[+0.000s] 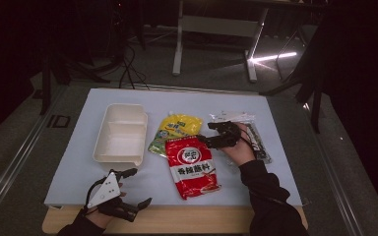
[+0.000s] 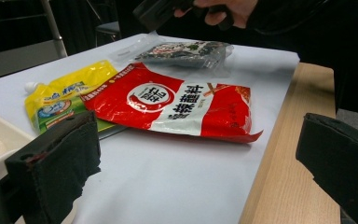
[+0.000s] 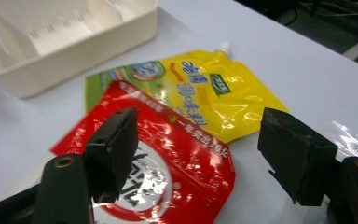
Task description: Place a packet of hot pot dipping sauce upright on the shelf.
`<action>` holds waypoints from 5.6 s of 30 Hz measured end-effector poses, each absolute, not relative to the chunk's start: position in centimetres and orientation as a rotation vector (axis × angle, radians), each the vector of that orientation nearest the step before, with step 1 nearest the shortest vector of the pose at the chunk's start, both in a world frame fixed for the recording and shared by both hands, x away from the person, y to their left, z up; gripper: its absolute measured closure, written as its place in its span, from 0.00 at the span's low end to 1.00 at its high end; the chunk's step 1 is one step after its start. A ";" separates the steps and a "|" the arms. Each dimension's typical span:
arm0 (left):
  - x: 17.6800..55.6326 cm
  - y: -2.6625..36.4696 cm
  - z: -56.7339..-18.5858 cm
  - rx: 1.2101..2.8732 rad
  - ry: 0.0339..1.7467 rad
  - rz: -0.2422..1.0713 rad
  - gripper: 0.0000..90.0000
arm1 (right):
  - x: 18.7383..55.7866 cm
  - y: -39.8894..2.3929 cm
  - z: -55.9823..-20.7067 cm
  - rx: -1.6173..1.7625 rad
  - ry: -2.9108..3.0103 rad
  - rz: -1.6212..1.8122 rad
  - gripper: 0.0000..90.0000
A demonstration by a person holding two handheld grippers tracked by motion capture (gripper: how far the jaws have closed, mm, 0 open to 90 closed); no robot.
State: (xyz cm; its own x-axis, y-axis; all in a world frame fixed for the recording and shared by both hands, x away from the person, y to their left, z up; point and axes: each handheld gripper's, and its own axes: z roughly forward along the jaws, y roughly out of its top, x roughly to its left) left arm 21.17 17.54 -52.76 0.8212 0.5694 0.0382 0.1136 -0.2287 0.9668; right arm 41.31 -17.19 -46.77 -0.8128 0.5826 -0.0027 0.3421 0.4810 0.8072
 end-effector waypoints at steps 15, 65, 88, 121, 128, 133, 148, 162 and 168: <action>21.3 17.6 -53.0 1.784 0.533 0.445 0.01 | 44.6 -16.3 -50.1 0.864 2.603 1.123 0.37; 21.4 17.0 -53.2 1.805 0.549 0.426 0.01 | 43.5 -16.7 -47.5 0.711 2.710 0.948 0.99; 21.8 15.9 -50.1 1.802 0.611 0.355 0.03 | 38.6 -18.8 -42.3 0.587 2.599 1.113 0.99; 25.2 13.3 -47.3 1.852 0.561 0.338 0.05 | 32.7 -20.7 -38.7 0.436 2.522 1.199 0.99; 25.3 13.1 -47.3 1.854 0.548 0.329 0.07 | 31.4 -20.6 -37.9 0.383 2.514 1.230 0.99; 25.3 13.2 -47.2 1.850 0.537 0.323 0.08 | 30.1 -20.1 -36.9 0.304 2.516 1.256 0.99; 26.0 13.0 -46.2 1.844 0.445 0.284 0.31 | 27.9 -18.4 -34.3 0.123 2.503 1.275 0.99; 26.6 12.5 -44.8 1.865 0.381 0.269 0.69 | 28.2 -16.9 -32.5 0.074 2.496 1.277 0.99; 26.4 11.9 -44.3 1.894 0.374 0.266 0.99 | 28.1 -16.3 -32.5 0.063 2.507 1.271 0.99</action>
